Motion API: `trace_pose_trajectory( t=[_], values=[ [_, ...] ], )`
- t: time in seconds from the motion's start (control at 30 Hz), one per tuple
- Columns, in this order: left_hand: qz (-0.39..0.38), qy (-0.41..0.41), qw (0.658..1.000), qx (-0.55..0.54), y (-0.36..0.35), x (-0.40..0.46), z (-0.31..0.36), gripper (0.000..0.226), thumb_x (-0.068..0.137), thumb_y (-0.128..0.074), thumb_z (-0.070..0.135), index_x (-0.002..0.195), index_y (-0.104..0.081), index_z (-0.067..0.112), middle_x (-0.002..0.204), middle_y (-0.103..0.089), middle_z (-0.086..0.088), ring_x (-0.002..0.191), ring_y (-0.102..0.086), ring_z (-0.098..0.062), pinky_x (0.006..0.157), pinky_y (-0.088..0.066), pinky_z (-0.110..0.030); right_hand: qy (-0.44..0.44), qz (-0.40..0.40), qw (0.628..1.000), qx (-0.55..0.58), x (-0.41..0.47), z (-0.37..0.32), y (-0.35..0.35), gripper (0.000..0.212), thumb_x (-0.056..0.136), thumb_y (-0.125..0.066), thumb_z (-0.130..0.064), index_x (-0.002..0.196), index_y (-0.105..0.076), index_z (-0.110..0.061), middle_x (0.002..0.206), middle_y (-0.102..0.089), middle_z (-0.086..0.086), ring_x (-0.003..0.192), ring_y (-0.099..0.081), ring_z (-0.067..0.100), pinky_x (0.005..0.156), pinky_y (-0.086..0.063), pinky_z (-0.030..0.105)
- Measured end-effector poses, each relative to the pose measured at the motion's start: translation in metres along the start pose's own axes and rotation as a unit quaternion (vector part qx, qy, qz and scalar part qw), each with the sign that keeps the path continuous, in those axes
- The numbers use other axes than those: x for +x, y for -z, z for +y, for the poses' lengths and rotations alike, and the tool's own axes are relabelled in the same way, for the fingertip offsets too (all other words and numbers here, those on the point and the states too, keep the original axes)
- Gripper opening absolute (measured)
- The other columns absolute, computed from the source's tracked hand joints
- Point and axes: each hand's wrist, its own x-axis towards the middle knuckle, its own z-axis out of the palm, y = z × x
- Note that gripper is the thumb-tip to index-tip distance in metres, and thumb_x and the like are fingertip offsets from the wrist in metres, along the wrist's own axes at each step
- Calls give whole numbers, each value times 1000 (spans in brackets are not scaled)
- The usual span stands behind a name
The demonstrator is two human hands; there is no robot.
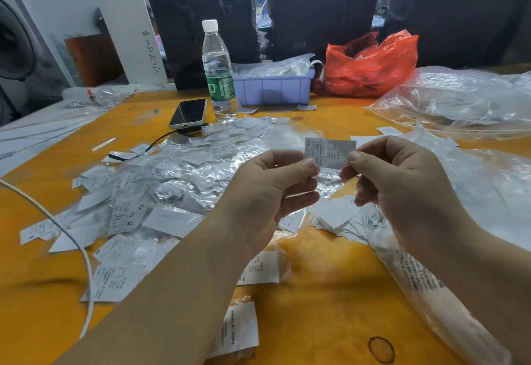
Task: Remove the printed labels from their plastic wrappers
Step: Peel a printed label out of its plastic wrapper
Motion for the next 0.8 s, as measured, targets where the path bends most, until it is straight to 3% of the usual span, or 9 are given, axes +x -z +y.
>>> trace_pose_trajectory(
  t=[0.13, 0.33, 0.47, 0.6, 0.8],
  values=[
    [19, -23, 997, 76, -2, 0, -4, 20, 78, -74, 6, 98, -69, 7, 88, -69, -10, 65, -66, -14, 61, -57, -27, 20, 18, 999, -41, -1, 0, -1, 10, 92, -61, -12, 83, -65, -12, 70, -71, 2, 46, -53, 8, 46, -46, 22],
    [17, -38, 993, 114, -3, -1, -5, 17, 80, -74, 12, 97, -71, 12, 82, -71, -1, 63, -64, -9, 60, -55, -24, 47, 21, 996, -71, -4, -2, -2, 9, 91, -62, -16, 83, -65, -14, 69, -71, -1, 46, -54, 7, 45, -47, 20],
    [17, -40, 991, 128, -3, -3, -5, 19, 77, -75, 16, 95, -71, 15, 81, -71, 2, 64, -65, -8, 60, -55, -23, 50, -23, 997, -56, -7, -2, -4, 8, 90, -63, -13, 82, -66, -12, 68, -70, 2, 45, -54, 12, 45, -48, 21],
    [8, -38, 989, 140, -4, -4, -5, 34, 59, -76, 28, 92, -72, 18, 82, -70, 1, 66, -65, -8, 59, -55, -23, 42, -63, 996, -36, -7, -2, -4, 7, 89, -64, -8, 83, -66, -8, 66, -69, 5, 47, -54, 16, 46, -47, 22],
    [-28, -30, 987, 154, -3, -5, -4, 33, 61, -76, 29, 93, -74, 20, 81, -69, 0, 67, -63, -8, 58, -53, -21, 18, -94, 995, -15, -5, -3, -3, 11, 89, -63, -6, 79, -68, -5, 56, -59, 4, 48, -48, 19, 45, -43, 28]
  ],
)
